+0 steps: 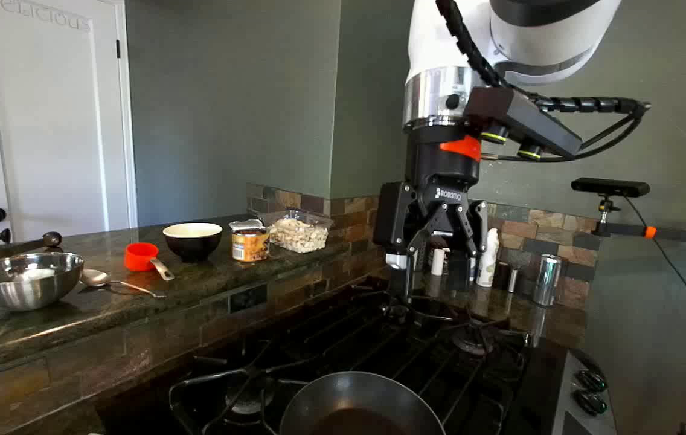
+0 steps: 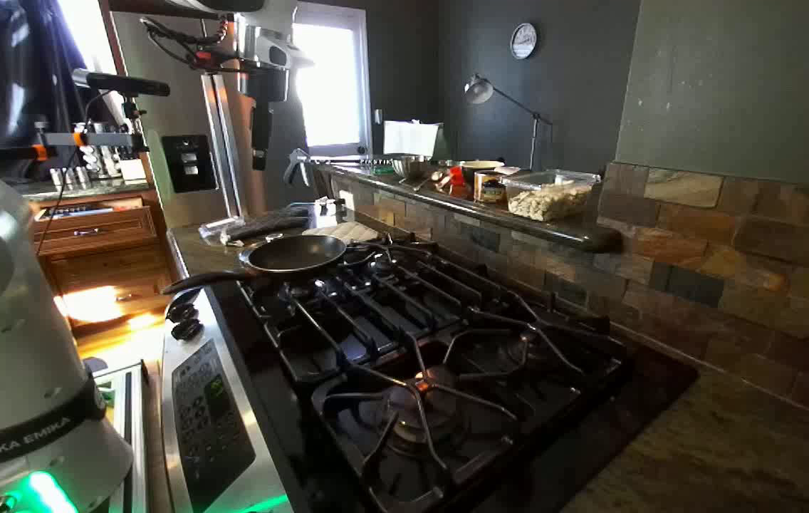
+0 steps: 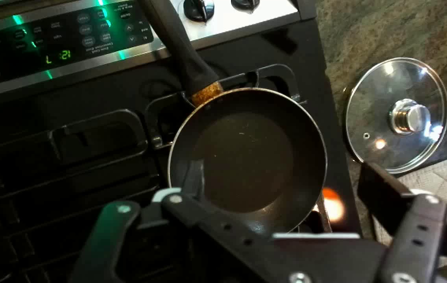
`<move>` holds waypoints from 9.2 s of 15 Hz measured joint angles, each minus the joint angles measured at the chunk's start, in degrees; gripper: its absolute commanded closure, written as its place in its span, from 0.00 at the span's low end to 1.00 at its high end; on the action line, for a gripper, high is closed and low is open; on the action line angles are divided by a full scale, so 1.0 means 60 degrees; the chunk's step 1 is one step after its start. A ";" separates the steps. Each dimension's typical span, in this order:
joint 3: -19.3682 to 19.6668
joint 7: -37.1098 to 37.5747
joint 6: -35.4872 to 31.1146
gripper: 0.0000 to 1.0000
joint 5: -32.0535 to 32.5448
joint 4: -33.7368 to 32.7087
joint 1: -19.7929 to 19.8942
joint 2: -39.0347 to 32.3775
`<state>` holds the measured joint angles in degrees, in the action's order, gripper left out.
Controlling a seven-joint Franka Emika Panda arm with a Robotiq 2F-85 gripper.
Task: Put a spoonful of the clear lunchbox's contents into the black bowl
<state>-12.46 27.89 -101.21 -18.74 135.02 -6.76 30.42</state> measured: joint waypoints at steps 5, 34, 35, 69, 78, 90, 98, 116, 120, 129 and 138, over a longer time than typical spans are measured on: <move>0.0000 -0.0001 0.0000 0.00 0.0000 0.0000 0.0000 0.0000; -0.0212 -0.1887 -0.1404 0.00 0.3664 -0.7697 -0.1088 -0.7915; -0.0204 -0.1887 -0.1389 0.00 0.3664 -0.7724 -0.1088 -0.7915; 0.0554 -0.4721 -0.3880 0.00 0.4846 -1.2632 -0.1939 -1.2243; 0.0559 -0.4717 -0.3928 0.00 0.4840 -1.2810 -0.1900 -1.2479; 0.0563 -0.4706 -0.4499 0.31 0.4839 -1.2746 -0.1841 -1.2744; 0.0563 -0.4703 -0.4604 0.12 0.4839 -1.2746 -0.1841 -1.2793; 0.0559 -0.4693 -0.4611 0.98 0.4832 -1.2760 -0.1868 -1.2811; 0.0560 -0.4679 -0.4611 0.98 0.4832 -1.2760 -0.1864 -1.2811; 0.0588 -0.4504 -0.4611 0.98 0.4832 -1.2719 -0.1832 -1.2568; 0.0929 -0.4503 -0.4569 0.98 0.5113 -1.1712 -0.1835 -1.1316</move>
<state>-6.89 0.87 -128.63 11.94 64.74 -17.77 -37.48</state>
